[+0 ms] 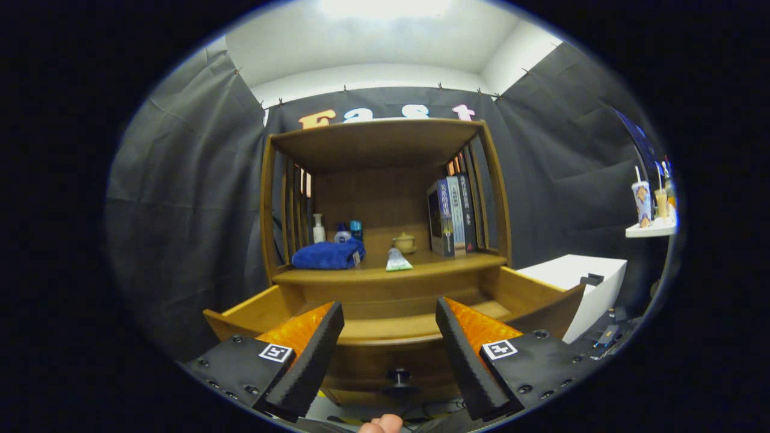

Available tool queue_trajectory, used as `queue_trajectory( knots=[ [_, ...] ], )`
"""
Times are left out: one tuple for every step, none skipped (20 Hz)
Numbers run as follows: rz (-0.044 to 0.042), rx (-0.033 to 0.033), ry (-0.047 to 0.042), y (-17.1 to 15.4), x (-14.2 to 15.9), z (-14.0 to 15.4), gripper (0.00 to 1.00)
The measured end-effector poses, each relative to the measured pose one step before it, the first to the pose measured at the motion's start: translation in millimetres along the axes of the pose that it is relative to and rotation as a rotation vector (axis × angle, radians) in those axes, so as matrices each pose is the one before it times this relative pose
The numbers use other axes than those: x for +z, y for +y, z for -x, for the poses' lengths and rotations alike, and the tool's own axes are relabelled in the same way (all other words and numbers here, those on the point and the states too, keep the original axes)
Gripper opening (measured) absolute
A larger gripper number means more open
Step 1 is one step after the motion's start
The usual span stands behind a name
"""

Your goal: Pull open the drawer, take out the items inside it, and place them on the countertop above the cabinet.

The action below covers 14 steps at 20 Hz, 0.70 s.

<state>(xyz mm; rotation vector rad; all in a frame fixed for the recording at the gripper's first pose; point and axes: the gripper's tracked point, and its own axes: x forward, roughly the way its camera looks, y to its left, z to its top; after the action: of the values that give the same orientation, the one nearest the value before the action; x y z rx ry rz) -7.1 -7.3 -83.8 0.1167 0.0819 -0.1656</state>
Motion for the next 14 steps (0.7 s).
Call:
queue_trajectory(
  knots=[
    [0.00540, -0.00323, 0.02724, -1.60, -14.14, 0.54, 0.98],
    [0.00914, 0.00260, 0.02389, -0.10, -12.48, -0.27, 0.98],
    [0.00991, 0.00873, 0.01428, 1.47, -7.74, -1.77, 0.98],
    [0.00624, 0.00921, 0.00907, 1.14, -5.73, -1.66, 0.98],
    [0.00153, 0.00248, 0.01039, 0.50, -5.18, -2.61, 0.98],
    [0.00523, -0.00347, 0.01397, 0.12, -4.93, -1.20, 0.98],
    [0.00933, -0.00326, 0.01032, -2.03, -5.78, -2.47, 0.98],
    [0.00651, -0.00346, 0.00790, -1.71, -4.31, -3.95, 0.98],
    [0.00557, -0.00292, -0.00186, -2.60, -0.75, 0.83, 0.98],
    [-0.00990, -0.00244, -0.01071, 2.48, 0.72, 1.61, 0.98],
    [-0.00362, 0.00159, 0.00242, 1.58, -0.59, -0.02, 0.98],
    [-0.00051, 0.00028, -0.01084, 1.63, 2.34, -2.69, 0.98],
    [0.00341, -0.00335, 0.00213, -0.29, 0.84, -1.89, 0.98],
    [-0.00426, 0.01175, -0.01502, 3.29, 1.98, -5.58, 0.99]
  ],
)
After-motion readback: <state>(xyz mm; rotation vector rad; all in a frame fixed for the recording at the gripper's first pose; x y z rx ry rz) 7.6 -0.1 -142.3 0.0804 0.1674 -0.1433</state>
